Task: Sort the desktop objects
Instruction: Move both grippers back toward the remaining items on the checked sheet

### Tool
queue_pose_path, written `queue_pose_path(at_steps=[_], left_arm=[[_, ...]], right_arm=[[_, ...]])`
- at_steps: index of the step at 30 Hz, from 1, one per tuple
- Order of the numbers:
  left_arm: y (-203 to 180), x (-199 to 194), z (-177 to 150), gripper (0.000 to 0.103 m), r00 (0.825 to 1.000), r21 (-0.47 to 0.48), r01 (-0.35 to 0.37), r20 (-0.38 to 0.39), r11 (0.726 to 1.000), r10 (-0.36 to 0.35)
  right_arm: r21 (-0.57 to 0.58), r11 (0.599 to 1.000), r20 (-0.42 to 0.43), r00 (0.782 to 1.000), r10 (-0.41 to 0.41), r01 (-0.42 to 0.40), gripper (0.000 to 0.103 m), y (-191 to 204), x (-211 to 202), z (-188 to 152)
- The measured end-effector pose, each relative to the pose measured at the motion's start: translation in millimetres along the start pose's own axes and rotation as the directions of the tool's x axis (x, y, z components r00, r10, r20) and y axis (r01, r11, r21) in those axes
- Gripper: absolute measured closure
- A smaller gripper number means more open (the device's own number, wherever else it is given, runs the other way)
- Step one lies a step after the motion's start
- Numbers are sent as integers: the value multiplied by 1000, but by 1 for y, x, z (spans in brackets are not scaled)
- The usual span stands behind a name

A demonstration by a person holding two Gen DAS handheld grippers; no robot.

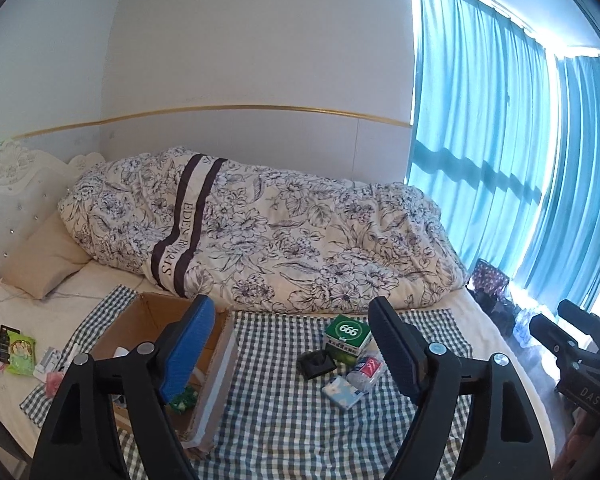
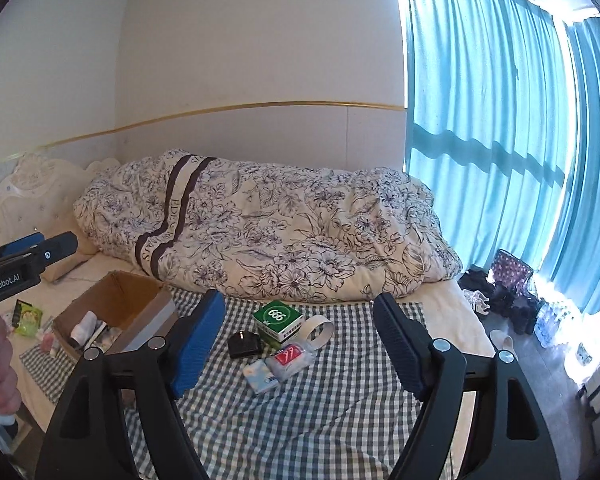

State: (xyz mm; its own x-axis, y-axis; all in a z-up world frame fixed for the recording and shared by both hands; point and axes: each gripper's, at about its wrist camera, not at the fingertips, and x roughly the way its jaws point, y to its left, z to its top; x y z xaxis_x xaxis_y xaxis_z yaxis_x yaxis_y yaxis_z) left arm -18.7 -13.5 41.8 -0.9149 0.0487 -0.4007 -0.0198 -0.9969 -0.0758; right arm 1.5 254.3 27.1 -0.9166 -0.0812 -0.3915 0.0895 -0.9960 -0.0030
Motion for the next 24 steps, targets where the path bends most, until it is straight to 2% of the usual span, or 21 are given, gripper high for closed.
queue_pose_path(at_steps=[8, 12, 24], left_arm=[[-21, 30, -9, 11, 1000, 47, 10, -24, 999, -9], [-24, 50, -15, 9, 999, 39, 24, -47, 999, -22], [-34, 131, -56, 8, 984, 38, 46, -173, 998, -39]], right_arm=[[-11, 1000, -30, 1000, -3, 3, 22, -15, 30, -7], [9, 1000, -43, 999, 7, -7, 22, -27, 49, -14], [11, 1000, -158, 987, 26, -24, 22, -49, 126, -53]])
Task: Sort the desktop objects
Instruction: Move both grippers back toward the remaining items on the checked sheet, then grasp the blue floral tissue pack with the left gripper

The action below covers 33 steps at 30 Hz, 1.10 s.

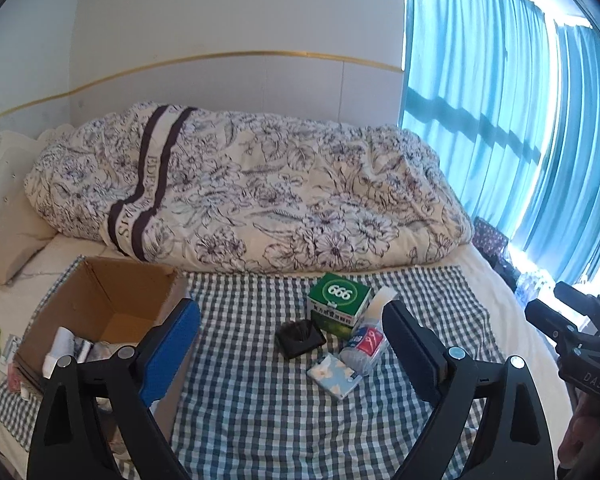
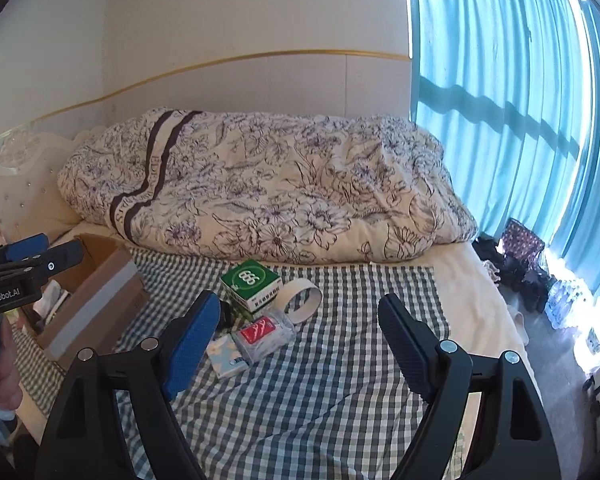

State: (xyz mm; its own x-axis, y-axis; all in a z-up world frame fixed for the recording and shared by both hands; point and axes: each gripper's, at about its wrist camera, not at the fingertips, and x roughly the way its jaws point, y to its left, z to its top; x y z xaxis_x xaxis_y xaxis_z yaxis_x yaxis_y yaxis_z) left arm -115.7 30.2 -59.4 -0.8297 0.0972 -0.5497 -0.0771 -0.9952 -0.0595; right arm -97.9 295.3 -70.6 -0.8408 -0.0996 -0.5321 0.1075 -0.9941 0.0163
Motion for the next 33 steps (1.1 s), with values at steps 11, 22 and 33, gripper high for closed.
queue_pose_path(at_steps=[11, 22, 33], left_arm=[[-14, 62, -27, 8, 995, 30, 32, -94, 999, -29], [-27, 137, -74, 8, 969, 12, 53, -244, 999, -48], [-37, 199, -113, 8, 930, -12, 41, -366, 999, -43]], right_arm=[[-33, 995, -79, 992, 93, -96, 22, -16, 56, -20], [-83, 991, -174, 980, 94, -110, 22, -19, 115, -45], [-77, 988, -215, 970, 114, -133, 22, -21, 153, -66]])
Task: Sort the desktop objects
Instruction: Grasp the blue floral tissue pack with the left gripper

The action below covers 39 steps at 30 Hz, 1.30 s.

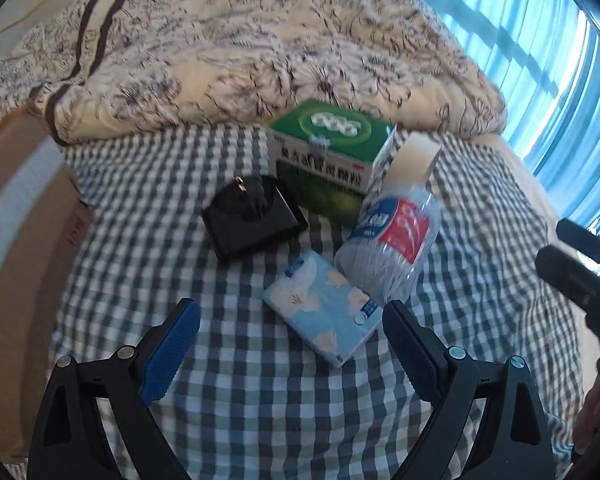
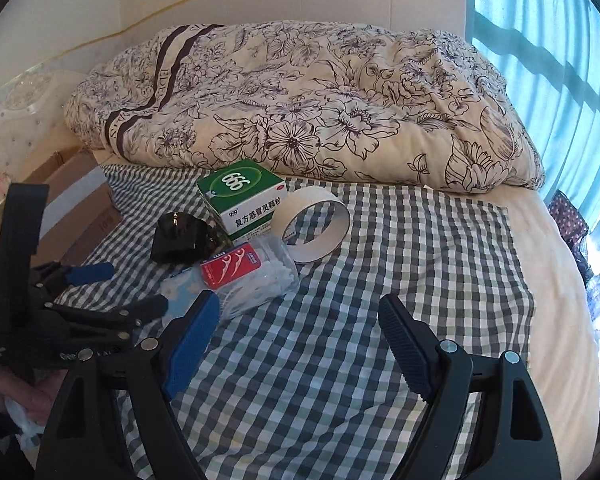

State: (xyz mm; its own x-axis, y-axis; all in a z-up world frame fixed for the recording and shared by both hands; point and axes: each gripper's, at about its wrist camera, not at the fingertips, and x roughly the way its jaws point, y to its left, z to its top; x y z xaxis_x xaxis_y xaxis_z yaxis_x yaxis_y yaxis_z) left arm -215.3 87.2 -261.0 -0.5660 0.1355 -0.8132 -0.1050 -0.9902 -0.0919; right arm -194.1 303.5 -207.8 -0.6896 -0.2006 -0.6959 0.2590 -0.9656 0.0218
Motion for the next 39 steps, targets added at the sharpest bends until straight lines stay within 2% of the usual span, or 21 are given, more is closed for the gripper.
queue_pose_path(at_steps=[4, 9, 13, 16, 18, 21, 28, 35, 39], left_arm=[[-8, 17, -3, 8, 1000, 4, 17, -15, 1000, -17], [-17, 38, -2, 8, 999, 8, 2, -33, 1000, -1], [-13, 61, -5, 8, 997, -18, -9, -83, 1000, 8], [-15, 61, -7, 8, 998, 2, -32, -54, 999, 32], [-13, 60, -8, 13, 999, -5, -30, -44, 1000, 30], [-8, 57, -7, 13, 999, -10, -15, -43, 1000, 15], [16, 50, -7, 13, 997, -16, -62, -36, 998, 61], [41, 41, -9, 14, 998, -46, -60, -26, 997, 59], [49, 39, -11, 14, 998, -59, -60, -21, 996, 59]], right_arm=[[28, 1000, -1, 1000, -1, 1, 22, -7, 5, -5], [49, 999, -1, 1000, 4, -4, 22, -13, 12, -8], [60, 998, -4, 1000, 8, -8, 22, -16, 17, -9], [56, 998, -7, 1000, 11, -11, 22, -14, 21, -10], [54, 998, -12, 1000, 13, -13, 22, -13, 24, -10], [51, 999, -16, 1000, 20, -19, 22, -10, 31, -9], [29, 999, -29, 999, 37, -36, 22, 2, 46, -6], [21, 997, -40, 996, 77, -76, 22, 15, 68, 1], [0, 992, -45, 991, 126, -126, 22, 23, 82, 5]])
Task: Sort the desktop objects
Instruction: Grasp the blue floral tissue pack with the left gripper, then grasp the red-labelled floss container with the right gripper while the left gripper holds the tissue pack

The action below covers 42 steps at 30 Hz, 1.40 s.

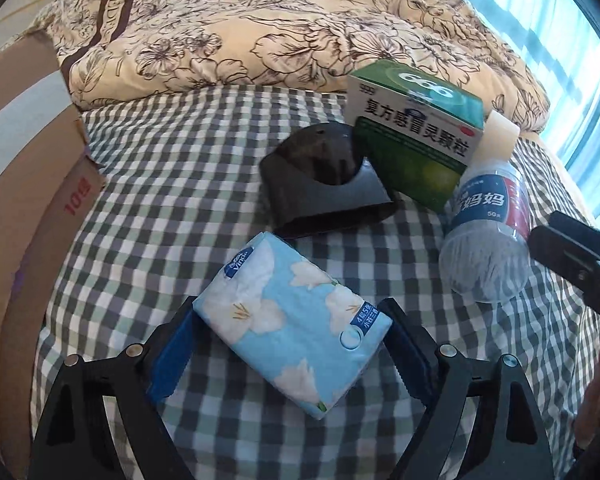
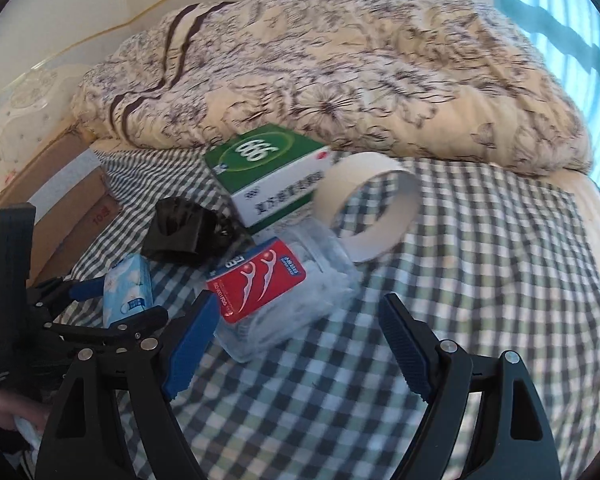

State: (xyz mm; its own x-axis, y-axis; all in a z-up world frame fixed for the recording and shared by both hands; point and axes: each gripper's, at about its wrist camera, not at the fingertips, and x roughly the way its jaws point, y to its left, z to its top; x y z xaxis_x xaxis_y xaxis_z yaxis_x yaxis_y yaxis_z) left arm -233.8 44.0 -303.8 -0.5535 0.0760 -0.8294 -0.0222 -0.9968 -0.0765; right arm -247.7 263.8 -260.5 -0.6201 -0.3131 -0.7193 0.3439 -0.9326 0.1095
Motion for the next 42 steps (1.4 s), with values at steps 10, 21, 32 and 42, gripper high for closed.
queue_pose_path(at_steps=[10, 21, 32, 42], left_arm=[[9, 2, -3, 14, 1000, -11, 16, 3, 1000, -16], [10, 2, -3, 14, 1000, 9, 29, 6, 1000, -29], [10, 2, -5, 14, 999, 10, 38, 4, 999, -38], [17, -15, -2, 14, 998, -3, 47, 29, 999, -47]], right_arm=[[-191, 975, -14, 993, 113, -114, 18, 12, 9, 1], [-433, 872, -145, 973, 180, -226, 15, 0, 17, 7], [-470, 828, -272, 943, 194, -306, 11, 8, 47, 19], [-407, 877, -247, 955, 162, -254, 14, 17, 47, 19]])
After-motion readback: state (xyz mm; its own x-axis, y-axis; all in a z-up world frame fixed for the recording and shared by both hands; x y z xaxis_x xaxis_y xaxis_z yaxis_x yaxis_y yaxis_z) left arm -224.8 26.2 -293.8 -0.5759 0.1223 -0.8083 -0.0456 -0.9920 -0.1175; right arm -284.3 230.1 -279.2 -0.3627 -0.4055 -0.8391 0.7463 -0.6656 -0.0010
